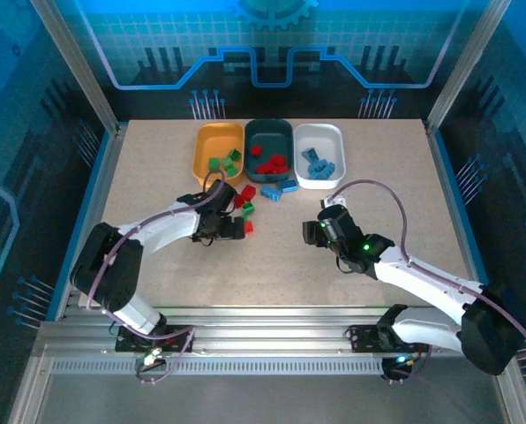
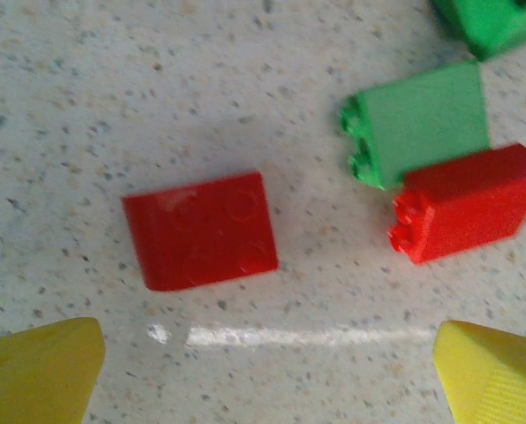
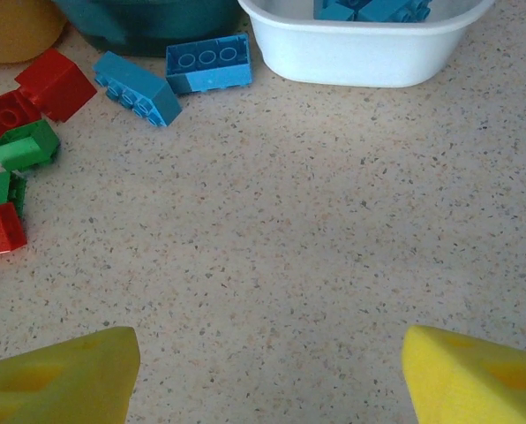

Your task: Sort the legos into containers by color

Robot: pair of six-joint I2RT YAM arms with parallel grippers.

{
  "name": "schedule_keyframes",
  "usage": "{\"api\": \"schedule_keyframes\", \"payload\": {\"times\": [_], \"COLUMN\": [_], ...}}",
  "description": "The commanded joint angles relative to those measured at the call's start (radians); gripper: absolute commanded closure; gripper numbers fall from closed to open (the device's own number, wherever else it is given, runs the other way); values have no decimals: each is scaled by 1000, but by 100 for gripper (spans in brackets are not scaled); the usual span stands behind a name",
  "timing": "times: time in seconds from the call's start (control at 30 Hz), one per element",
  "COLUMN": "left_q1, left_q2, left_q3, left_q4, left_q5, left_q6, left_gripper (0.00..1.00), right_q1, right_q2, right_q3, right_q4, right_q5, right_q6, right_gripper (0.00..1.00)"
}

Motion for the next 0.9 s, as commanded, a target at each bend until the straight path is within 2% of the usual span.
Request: {"api": "schedule_keyframes", "payload": {"times": [0.0,0.23,0.37,0.43,0.63,0.87], "left_q1": [20,28,50,53,55,53], "left_q2": [77,172,196,196,178,104], "left_q3": [38,77,71,66,63,77], "left_q4": [-25,-33,0,8,6,-33], "left_q5": [-64,-74,-45,-42,-43,-40], "left_q6": [-38,-72,-85,-83,-69,-60], "left_gripper": [5,11,19,24,49,52], "right_q1": [-9,-8,-9,-7,-7,-7], "right_q2": [9,5,3,1,-15,-5], "right_q3": [14,15,17,17,14,15], "right_q4": [14,14,11,8,8,11], "right_q5": [-2,-3,-14,-15,-16,-19], "right_q6": [-7,-10,-10,-11,-10,-10], "right_gripper": [21,21,21,21,21,21]}}
